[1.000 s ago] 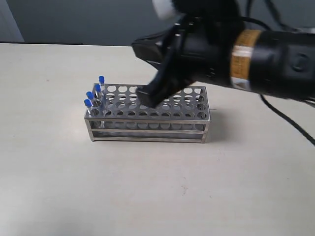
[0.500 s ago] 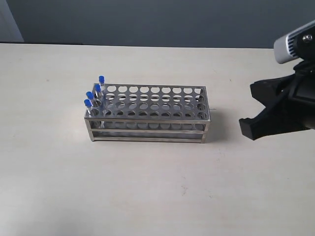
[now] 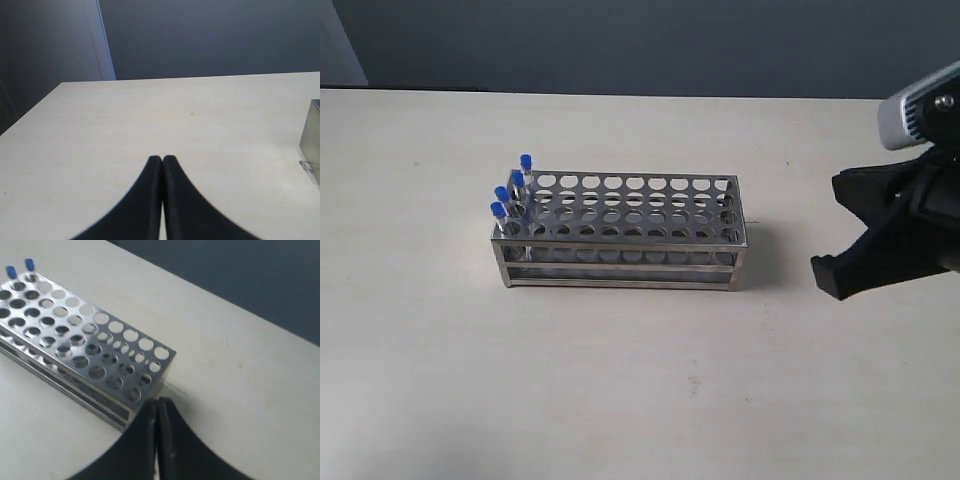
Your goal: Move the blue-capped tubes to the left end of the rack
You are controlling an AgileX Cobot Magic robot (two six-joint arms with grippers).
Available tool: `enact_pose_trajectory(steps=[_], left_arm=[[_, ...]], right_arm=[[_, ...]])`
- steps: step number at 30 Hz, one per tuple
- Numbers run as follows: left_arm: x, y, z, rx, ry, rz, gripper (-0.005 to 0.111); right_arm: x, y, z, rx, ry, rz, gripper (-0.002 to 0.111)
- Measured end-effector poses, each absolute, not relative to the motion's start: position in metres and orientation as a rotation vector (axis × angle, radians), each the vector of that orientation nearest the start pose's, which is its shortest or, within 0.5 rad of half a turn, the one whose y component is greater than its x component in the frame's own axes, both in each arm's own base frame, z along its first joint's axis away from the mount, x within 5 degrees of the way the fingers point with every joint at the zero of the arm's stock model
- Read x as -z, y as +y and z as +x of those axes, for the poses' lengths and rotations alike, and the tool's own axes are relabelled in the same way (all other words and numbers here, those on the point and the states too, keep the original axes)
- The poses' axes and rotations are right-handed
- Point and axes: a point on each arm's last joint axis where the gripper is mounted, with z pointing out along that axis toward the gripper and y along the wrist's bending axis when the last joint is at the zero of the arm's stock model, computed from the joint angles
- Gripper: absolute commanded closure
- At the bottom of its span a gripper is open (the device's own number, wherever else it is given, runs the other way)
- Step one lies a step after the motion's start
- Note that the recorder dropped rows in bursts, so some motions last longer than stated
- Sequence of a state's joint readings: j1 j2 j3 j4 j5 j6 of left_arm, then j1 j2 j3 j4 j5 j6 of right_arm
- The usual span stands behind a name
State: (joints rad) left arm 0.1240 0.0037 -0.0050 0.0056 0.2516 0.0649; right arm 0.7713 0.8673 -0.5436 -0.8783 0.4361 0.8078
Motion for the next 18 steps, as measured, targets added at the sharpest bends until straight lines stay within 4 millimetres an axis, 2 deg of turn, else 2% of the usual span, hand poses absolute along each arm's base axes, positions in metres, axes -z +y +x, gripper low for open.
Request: enact_pose_trajectory(steps=[2, 4, 5, 7, 9, 12, 16, 18], left_arm=[[-0.192, 0.007, 0.055, -0.144, 1.735, -0.048, 0.106], [-0.192, 0.007, 0.055, -0.144, 1.735, -0.048, 0.106], [-0.192, 0.007, 0.055, -0.144, 1.735, -0.048, 0.106], [-0.192, 0.007, 0.055, -0.144, 1.735, -0.048, 0.106], [-0.192, 0.007, 0.055, -0.144, 1.735, -0.048, 0.106], [-0.192, 0.007, 0.055, -0.144, 1.735, -0.048, 0.106], [-0.192, 0.007, 0.055, -0.144, 1.735, -0.048, 0.106], [-0.192, 0.007, 0.055, -0.144, 1.735, -0.048, 0.106]], right_arm=[[-0.284, 0.092, 0.138, -0.162, 1.895, -0.603, 0.108], [-0.285, 0.07, 0.13, -0.214, 1.836, -0.442, 0.108], [-0.284, 0.051, 0.122, -0.194, 1.804, -0.333, 0.108], [-0.28, 0.027, 0.103, -0.141, 1.727, -0.214, 0.108], [-0.274, 0.011, 0.085, -0.08, 1.657, -0.148, 0.108], [-0.272, -0.001, 0.068, -0.043, 1.59, -0.102, 0.108], [-0.265, 0.003, 0.063, -0.01, 1.635, -0.24, 0.108], [-0.259, 0.002, 0.063, 0.021, 1.681, -0.254, 0.108]])
